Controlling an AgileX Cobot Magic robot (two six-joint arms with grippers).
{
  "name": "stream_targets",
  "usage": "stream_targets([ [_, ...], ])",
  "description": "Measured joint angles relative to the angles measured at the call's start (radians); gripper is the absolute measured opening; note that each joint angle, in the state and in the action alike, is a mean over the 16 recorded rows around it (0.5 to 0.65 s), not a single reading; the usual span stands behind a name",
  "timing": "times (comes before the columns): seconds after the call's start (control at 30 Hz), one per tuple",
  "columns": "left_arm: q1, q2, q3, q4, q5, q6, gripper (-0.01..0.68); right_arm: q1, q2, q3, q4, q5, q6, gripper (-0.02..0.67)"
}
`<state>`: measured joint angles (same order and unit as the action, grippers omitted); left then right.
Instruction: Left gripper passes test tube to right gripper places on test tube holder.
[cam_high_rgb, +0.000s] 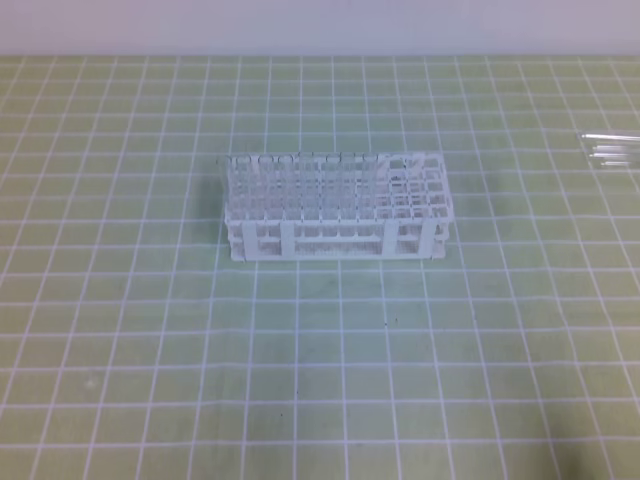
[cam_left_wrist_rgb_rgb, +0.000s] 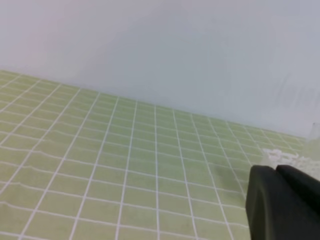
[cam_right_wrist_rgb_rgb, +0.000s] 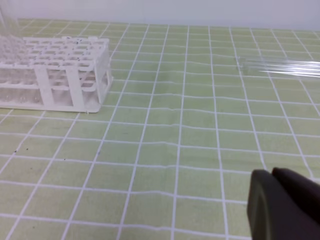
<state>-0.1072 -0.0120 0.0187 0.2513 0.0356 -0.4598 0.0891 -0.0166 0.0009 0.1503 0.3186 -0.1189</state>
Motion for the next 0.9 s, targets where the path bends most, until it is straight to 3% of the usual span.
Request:
stream_targets([
  [0.4, 0.020, -0.011, -0.005, -0.019, 0.029, 0.017, -0.002, 0.000, 0.001, 0.000, 0.000, 0.000, -0.001, -0.015],
  [0.9, 0.019, -0.015, -0.002, -0.409, 0.182, 0.563, -0.002, 0.000, 0.001, 0.000, 0.008, 0.000, -0.001, -0.015],
])
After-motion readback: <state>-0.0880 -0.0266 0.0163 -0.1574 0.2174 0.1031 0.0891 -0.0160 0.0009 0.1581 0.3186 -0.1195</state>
